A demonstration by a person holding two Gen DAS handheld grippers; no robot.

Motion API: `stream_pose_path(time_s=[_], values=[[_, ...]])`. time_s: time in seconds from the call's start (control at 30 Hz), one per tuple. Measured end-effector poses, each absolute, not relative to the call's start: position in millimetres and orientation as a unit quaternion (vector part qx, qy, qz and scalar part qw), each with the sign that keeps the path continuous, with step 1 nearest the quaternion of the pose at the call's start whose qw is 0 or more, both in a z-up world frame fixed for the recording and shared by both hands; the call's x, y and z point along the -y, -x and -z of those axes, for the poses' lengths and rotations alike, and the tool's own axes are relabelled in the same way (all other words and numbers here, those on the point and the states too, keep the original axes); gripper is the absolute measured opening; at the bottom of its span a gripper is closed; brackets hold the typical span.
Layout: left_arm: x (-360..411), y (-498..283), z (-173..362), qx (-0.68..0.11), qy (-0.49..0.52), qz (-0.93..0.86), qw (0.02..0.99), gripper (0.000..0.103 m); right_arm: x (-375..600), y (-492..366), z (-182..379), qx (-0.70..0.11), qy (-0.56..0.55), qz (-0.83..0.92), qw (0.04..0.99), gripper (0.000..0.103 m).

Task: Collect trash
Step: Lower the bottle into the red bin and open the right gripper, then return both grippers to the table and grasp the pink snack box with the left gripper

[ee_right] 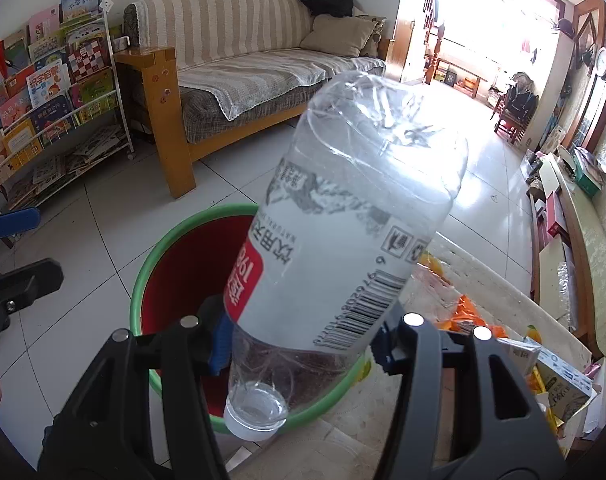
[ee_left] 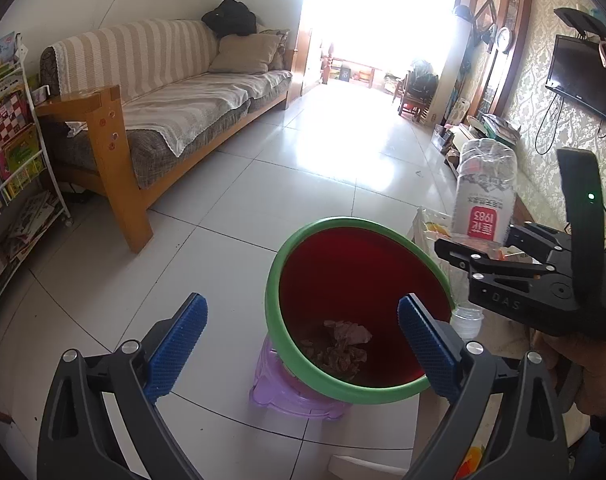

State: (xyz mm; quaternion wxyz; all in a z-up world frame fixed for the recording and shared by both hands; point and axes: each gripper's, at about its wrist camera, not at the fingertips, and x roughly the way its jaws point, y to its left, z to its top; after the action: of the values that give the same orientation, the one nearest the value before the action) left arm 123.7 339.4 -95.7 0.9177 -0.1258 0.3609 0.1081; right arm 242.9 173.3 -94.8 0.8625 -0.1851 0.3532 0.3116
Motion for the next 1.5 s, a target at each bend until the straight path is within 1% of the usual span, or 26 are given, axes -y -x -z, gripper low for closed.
stream_pose_path(time_s=[0.27, 0.37, 0.43, 0.5, 0.57, 0.77, 0.97, 1.27, 1.5], values=[[-352, -108, 104, -0.368, 0.135, -0.117, 0.913, 0.092, -203, -252, 122, -0.377, 0.212, -0.312, 0.846, 0.054], [-356, -106, 107, -0.369, 0.137, -0.119, 0.911, 0.092, -208, -247, 120, -0.366, 0.218, -0.306, 0.851, 0.083], [-358, -106, 107, -0.368, 0.140, -0.120, 0.911, 0.092, -212, -244, 118, -0.360, 0.225, -0.307, 0.852, 0.092], [-358, -106, 107, -0.367, 0.142, -0.122, 0.911, 0.093, -213, -242, 114, -0.353, 0.230, -0.306, 0.854, 0.098], [-357, -106, 107, -0.365, 0.143, -0.123, 0.912, 0.095, -212, -241, 109, -0.349, 0.230, -0.305, 0.855, 0.098], [-346, -109, 101, -0.365, 0.137, -0.118, 0.913, 0.095, -203, -238, 93, -0.338, 0.222, -0.303, 0.863, 0.098], [-325, -112, 93, -0.367, 0.129, -0.108, 0.915, 0.095, -170, -230, 76, -0.330, 0.208, -0.297, 0.872, 0.098], [-263, -127, 92, -0.376, 0.122, -0.063, 0.916, 0.095, -64, -205, 62, -0.327, 0.169, -0.263, 0.892, 0.098], [-185, -151, 100, -0.394, 0.103, -0.010, 0.913, 0.095, 28, -179, 62, -0.324, 0.161, -0.208, 0.909, 0.098]])
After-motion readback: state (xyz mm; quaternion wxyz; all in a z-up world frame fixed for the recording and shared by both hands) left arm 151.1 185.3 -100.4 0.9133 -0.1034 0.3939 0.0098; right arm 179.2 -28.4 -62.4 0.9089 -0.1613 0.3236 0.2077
